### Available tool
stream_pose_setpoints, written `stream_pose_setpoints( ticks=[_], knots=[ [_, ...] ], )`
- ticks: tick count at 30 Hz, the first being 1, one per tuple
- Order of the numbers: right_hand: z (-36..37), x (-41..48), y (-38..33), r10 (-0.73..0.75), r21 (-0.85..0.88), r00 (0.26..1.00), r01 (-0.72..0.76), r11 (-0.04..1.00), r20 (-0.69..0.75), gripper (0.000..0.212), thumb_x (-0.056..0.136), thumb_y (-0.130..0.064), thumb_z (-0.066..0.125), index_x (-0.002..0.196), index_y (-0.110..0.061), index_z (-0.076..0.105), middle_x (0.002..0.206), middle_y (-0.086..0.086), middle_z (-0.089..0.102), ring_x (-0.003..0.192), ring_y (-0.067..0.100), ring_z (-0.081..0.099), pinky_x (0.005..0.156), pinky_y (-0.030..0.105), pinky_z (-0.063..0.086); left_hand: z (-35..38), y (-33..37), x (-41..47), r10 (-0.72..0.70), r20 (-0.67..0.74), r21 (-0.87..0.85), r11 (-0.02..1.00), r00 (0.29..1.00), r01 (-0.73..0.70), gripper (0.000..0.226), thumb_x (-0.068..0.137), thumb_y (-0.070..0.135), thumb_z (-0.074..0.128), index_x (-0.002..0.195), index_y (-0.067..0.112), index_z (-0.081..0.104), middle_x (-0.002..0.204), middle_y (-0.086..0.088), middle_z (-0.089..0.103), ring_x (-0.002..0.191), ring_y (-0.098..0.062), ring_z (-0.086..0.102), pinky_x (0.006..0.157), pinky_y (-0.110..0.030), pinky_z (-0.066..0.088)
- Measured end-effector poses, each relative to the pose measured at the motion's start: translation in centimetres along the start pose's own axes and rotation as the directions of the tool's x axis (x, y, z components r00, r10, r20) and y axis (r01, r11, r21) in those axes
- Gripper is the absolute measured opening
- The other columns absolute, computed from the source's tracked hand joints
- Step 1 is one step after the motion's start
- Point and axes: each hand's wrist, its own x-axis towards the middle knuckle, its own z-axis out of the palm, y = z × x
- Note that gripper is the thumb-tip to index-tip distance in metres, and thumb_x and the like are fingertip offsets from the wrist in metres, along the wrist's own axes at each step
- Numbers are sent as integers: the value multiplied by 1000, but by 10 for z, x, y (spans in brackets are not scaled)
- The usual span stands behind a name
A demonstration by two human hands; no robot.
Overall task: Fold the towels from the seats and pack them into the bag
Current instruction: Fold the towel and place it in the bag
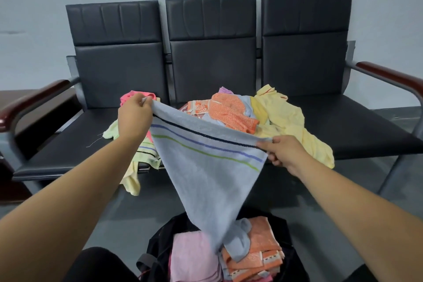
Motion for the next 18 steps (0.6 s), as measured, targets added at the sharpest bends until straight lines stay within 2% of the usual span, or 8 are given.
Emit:
stream_pose_setpoints(
  ticks=[3,5,7,9,11,14,16,18],
  knots=[
    [-2,7,-29,42,412,999,-25,911,-32,7,93,2,67,88,-2,66,73,9,58,57,14,54,46,20,49,-4,0,12,-58,64,-10,998,996,59,25,96,18,48,89,-4,58,69,-10,50,61,-21,40,57,-32,32],
    [-1,9,-51,37,540,997,3,842,-62,2,96,3,62,96,1,63,78,11,60,64,17,59,51,21,54,-6,10,18,-132,136,-269,949,982,165,15,93,9,50,99,2,61,67,-7,53,54,-18,45,57,-29,39],
    [-1,9,-71,11,541,995,46,839,-102,10,97,1,63,106,4,62,79,12,61,62,17,61,52,22,55,-10,26,16,-148,304,-572,762,941,305,16,94,0,50,98,7,64,65,-4,50,45,-12,43,48,-24,37],
    [1,6,-86,-70,429,988,123,895,-138,17,97,-1,63,111,7,64,79,13,62,59,17,64,55,23,57,-15,41,10,-16,511,-682,601,859,417,26,96,-1,46,85,8,69,60,-1,47,48,-10,51,48,-18,40],
    [7,-1,-99,-175,287,974,210,935,-142,17,97,-2,60,111,7,65,78,14,65,58,16,67,60,26,60,-21,54,0,167,668,-652,601,725,462,28,96,-1,42,91,2,69,67,-4,61,69,-18,70,56,-18,51],
    [21,-18,-116,-338,123,935,350,928,-108,20,96,4,52,110,-2,65,79,10,64,52,17,67,60,31,60,-24,66,-17,330,753,-555,783,569,280,24,97,-4,48,118,-6,60,111,-21,73,107,-28,71,84,-27,59],
    [30,-28,-121,-448,13,892,450,893,-68,26,93,7,48,102,-11,65,71,9,64,52,22,67,57,36,60,-20,72,-24,346,736,-438,899,582,20,18,98,6,58,112,-3,65,105,-16,76,104,-24,73,88,-31,58],
    [38,-38,-123,-512,-42,859,513,857,20,28,92,8,46,88,-10,68,63,11,65,56,25,70,59,36,60,-15,80,-28,358,693,-358,924,626,-132,16,96,17,65,99,4,72,90,-11,78,88,-20,74,84,-33,57]
  ],
)
